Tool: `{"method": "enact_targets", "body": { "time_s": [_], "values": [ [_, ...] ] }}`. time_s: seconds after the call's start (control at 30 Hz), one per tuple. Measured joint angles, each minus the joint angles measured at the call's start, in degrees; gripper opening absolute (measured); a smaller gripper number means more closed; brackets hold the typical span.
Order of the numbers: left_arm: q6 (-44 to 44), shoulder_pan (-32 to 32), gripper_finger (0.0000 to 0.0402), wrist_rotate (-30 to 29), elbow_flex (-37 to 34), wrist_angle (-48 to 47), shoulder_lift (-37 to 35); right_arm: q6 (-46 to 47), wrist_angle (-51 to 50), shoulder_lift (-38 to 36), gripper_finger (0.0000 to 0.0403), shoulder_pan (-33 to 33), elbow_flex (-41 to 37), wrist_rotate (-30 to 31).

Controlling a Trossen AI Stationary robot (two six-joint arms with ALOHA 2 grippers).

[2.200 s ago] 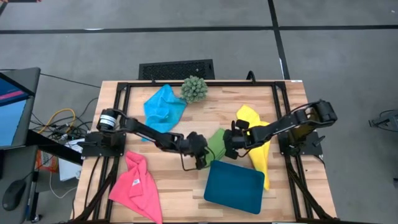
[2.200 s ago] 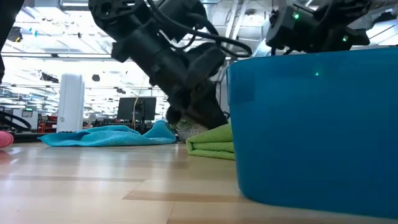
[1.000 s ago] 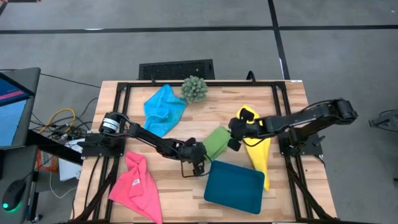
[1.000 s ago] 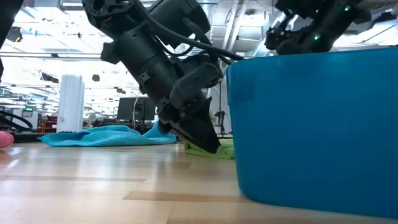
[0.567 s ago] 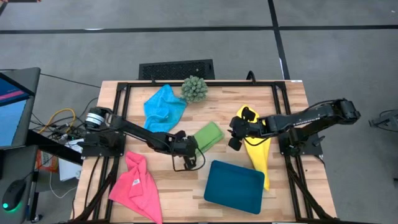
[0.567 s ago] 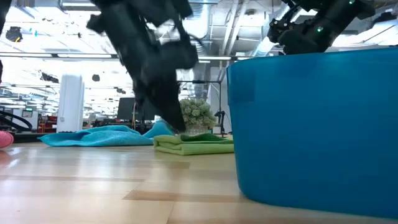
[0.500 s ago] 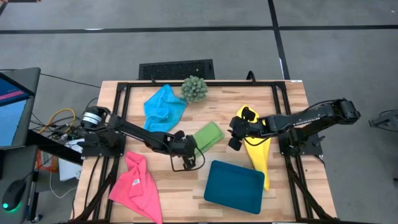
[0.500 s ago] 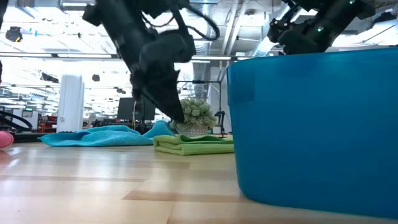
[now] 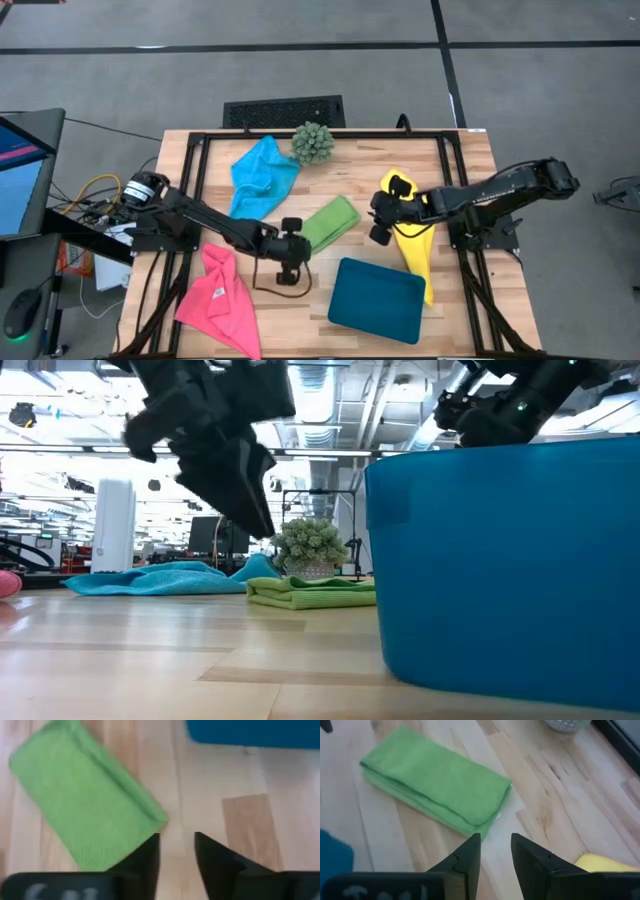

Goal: Fold microfiber towels
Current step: Put the folded green microfiber cloth into the blue bin

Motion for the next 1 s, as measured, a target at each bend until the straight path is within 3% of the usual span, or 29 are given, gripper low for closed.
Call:
{"method": "enact_targets", "body": {
  "time_s": [0.07,0.17,0.23,0.33,0.5,0.6,0.7,0.8,1.0],
  "values": [
    [1.3,-0.8,0.0162,-1.7,0.1,2.8,0.7,0.7,-1.2,0.0,0.0134,0.6,0.0,0.0],
    [-3.6,-1.2,0.0208,-4.2,0.0,9.3,0.8,1.5,-1.4,0.0,0.0134,1.2,0.0,0.0],
    [-9.3,-0.4,0.0227,-7.3,0.2,14.8,0.7,2.1,-1.4,0.0,0.0134,1.2,0.0,0.0],
    [-16.3,1.5,0.0239,-12.1,1.9,15.6,0.1,2.9,-1.9,0.0,0.0134,1.2,0.0,0.0],
    [-22.7,8.4,0.0242,-6.3,8.4,-1.6,-0.7,4.5,-3.1,0.0,0.0134,1.7,0.0,-0.1],
    [-39.3,12.0,0.0242,-5.2,8.9,-12.4,-0.7,5.1,-3.6,0.0,0.0134,2.4,0.0,-0.2],
    [-54.5,13.2,0.0242,0.3,6.9,-19.6,-0.7,5.4,-3.7,0.0,0.0134,3.0,0.0,-0.1],
    [-66.6,11.3,0.0242,5.1,3.4,-18.0,-0.7,5.4,-3.7,0.0,0.0134,3.1,0.0,-0.1],
    [-84.1,8.4,0.0242,4.1,-0.8,-6.2,-0.9,5.4,-3.6,0.0,0.0134,4.2,0.0,0.2]
  ]
}}
